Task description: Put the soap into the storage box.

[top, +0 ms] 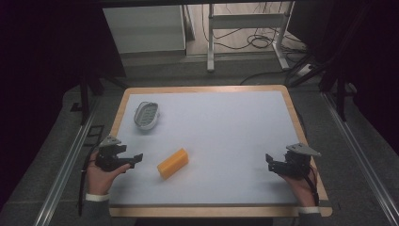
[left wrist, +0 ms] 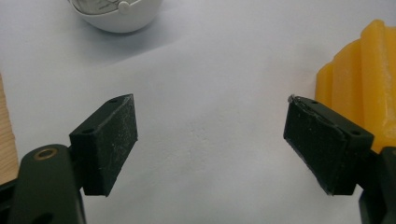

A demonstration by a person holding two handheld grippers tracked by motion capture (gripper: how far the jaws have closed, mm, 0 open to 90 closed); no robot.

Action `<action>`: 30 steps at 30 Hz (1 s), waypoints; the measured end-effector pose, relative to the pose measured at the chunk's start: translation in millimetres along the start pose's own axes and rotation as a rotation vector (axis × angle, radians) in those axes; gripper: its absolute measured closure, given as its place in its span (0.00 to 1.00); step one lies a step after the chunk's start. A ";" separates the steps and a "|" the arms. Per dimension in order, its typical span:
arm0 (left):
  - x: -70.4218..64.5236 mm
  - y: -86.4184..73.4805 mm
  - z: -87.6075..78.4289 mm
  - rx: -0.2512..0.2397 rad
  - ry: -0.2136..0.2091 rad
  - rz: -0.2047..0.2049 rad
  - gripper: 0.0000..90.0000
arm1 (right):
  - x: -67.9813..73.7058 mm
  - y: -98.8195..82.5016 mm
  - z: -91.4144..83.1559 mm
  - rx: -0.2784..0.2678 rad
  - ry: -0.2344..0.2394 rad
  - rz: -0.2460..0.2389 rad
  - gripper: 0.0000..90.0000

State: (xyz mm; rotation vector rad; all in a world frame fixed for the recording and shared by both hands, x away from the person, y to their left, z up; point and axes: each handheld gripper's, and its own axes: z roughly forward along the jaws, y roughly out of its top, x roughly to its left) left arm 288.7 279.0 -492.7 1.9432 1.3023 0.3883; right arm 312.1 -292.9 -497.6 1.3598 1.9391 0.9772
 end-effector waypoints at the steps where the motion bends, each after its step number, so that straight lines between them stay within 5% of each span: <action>1: 0.0 0.0 0.0 0.000 0.000 0.000 0.20 | 0.0 0.0 0.0 0.000 0.000 0.000 0.05; 9: -7.5 9.4 -4.4 0.014 0.005 0.012 0.20 | -1.5 -0.1 -1.5 -0.004 -0.004 0.002 0.05; 20: -40.4 51.5 -8.1 0.057 -0.038 0.126 0.19 | -3.6 1.1 -6.5 -0.010 -0.007 0.009 0.05; 30: -56.8 65.7 -3.6 0.093 -0.089 0.160 0.19 | -5.3 0.7 -7.2 -0.010 -0.014 0.011 0.05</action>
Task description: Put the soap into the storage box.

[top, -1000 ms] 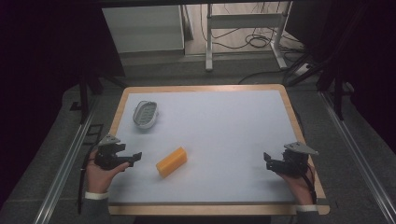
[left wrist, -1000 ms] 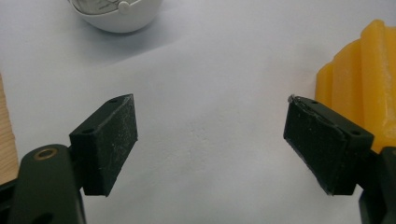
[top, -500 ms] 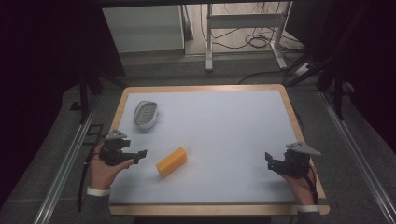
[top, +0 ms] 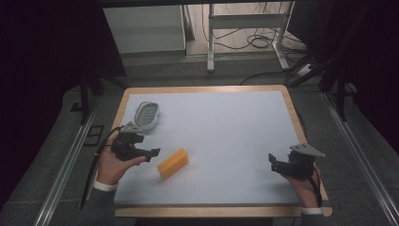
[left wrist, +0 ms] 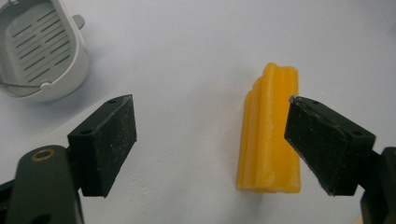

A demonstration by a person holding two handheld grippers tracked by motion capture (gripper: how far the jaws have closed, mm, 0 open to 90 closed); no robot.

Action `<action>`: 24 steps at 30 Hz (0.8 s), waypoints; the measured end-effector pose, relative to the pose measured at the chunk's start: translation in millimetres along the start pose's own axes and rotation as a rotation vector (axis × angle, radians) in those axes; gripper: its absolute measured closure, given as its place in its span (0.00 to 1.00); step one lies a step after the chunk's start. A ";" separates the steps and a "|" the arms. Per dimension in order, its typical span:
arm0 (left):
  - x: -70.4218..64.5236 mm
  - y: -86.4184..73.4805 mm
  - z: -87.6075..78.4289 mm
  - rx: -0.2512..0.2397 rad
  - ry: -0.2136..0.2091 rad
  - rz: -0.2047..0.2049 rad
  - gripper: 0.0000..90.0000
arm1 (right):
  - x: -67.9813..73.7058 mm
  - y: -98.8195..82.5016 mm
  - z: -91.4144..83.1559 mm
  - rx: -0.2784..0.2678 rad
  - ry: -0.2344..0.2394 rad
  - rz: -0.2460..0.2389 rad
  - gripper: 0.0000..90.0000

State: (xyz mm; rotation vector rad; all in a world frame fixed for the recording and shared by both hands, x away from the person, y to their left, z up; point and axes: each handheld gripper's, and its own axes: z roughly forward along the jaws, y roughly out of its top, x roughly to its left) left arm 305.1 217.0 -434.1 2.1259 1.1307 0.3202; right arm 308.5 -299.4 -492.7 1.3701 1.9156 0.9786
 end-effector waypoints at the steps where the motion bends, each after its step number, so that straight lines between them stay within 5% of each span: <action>1: -1.7 1.9 1.4 0.004 -0.005 0.012 0.19 | 0.1 -0.2 0.3 0.002 0.001 -0.003 0.05; 24: -23.6 17.0 37.8 0.117 -0.067 0.083 0.22 | -0.7 -2.7 3.1 0.021 -0.007 -0.008 0.05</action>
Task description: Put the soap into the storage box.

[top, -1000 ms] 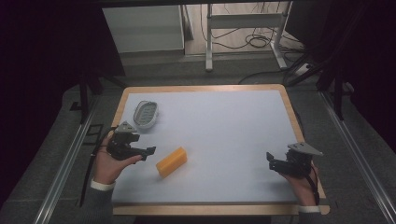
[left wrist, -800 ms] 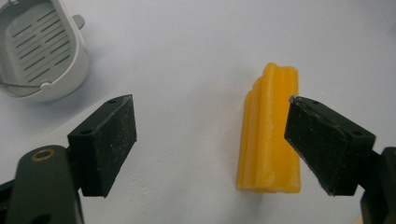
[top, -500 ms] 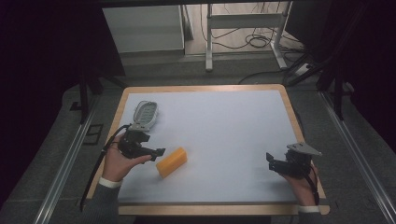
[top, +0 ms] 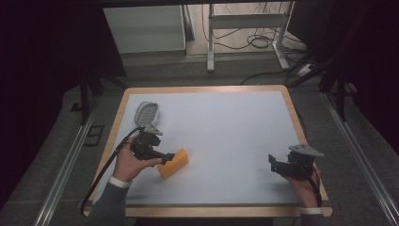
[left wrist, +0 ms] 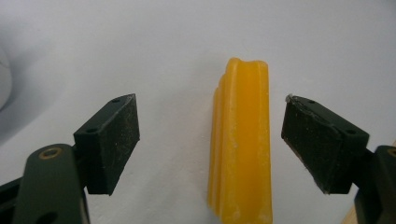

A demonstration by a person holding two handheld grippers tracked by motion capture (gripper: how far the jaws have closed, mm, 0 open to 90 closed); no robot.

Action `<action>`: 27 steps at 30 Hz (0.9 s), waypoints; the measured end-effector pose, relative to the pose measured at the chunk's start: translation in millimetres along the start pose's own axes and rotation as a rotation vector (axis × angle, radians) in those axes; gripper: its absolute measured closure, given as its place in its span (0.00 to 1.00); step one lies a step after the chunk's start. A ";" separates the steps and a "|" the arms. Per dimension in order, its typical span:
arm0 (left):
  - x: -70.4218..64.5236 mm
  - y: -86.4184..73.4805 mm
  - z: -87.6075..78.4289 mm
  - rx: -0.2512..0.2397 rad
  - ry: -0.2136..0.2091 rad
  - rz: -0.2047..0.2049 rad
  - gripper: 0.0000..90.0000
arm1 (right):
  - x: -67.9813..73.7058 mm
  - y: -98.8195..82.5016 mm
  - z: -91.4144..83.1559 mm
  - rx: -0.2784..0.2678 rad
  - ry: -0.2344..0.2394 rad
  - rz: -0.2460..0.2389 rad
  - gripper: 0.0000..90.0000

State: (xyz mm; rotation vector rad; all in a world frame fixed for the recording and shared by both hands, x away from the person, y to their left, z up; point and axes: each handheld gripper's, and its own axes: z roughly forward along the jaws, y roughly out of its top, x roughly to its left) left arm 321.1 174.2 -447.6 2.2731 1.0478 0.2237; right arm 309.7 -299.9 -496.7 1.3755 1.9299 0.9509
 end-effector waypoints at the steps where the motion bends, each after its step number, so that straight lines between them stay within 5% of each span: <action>1: 0.0 0.0 0.0 0.000 0.000 0.000 0.22 | 0.0 0.0 0.0 0.000 0.000 0.000 0.05; 16: -13.3 -0.1 39.3 0.116 -0.007 0.033 0.28 | 0.8 -1.8 2.5 0.012 -0.003 -0.003 0.05; 27: -16.5 -1.6 52.1 0.166 -0.020 0.044 0.38 | 0.7 -3.0 4.0 0.017 -0.002 -0.007 0.05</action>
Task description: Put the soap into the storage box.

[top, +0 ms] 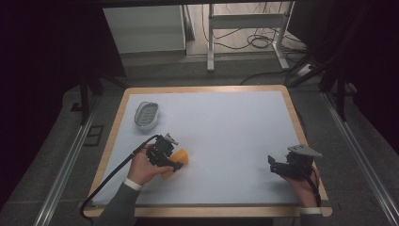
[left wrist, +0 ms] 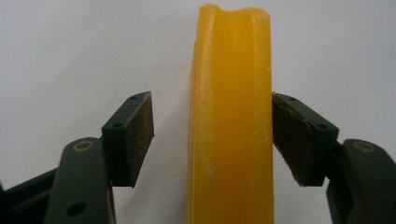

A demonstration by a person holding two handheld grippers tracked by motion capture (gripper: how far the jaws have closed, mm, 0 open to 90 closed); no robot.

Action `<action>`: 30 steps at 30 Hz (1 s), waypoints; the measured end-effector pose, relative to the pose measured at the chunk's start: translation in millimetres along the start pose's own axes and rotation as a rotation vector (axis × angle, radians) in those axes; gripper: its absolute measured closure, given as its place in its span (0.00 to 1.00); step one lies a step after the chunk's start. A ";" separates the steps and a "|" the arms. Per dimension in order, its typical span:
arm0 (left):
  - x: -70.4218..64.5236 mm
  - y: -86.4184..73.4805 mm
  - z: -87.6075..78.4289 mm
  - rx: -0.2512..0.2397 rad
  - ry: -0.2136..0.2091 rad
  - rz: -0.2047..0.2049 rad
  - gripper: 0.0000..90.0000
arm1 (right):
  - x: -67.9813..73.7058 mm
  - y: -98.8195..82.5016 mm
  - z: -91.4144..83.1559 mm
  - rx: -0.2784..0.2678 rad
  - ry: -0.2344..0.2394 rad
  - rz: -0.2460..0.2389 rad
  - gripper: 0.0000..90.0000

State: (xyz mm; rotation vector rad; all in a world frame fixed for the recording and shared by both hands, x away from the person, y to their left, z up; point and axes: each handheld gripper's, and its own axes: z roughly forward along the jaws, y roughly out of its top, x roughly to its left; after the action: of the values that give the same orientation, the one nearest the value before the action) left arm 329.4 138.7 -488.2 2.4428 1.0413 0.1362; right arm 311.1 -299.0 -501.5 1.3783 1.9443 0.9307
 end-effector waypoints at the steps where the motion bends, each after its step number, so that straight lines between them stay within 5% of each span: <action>1: -1.0 -0.3 2.2 0.008 0.001 0.003 0.39 | 0.1 -0.2 0.3 0.001 0.000 -0.001 0.05; 10: -4.4 -1.3 8.8 0.036 -0.003 0.020 0.64 | 0.3 -0.8 0.8 0.005 -0.003 -0.001 0.05; 30: 2.0 -1.9 -2.4 0.002 0.014 0.006 0.67 | -0.9 -0.8 -0.5 0.005 -0.008 0.000 0.05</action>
State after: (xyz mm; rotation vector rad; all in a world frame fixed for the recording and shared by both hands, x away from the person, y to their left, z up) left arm 328.9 142.2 -487.2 2.4500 1.0401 0.1544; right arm 310.5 -300.2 -501.8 1.3824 1.9421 0.9198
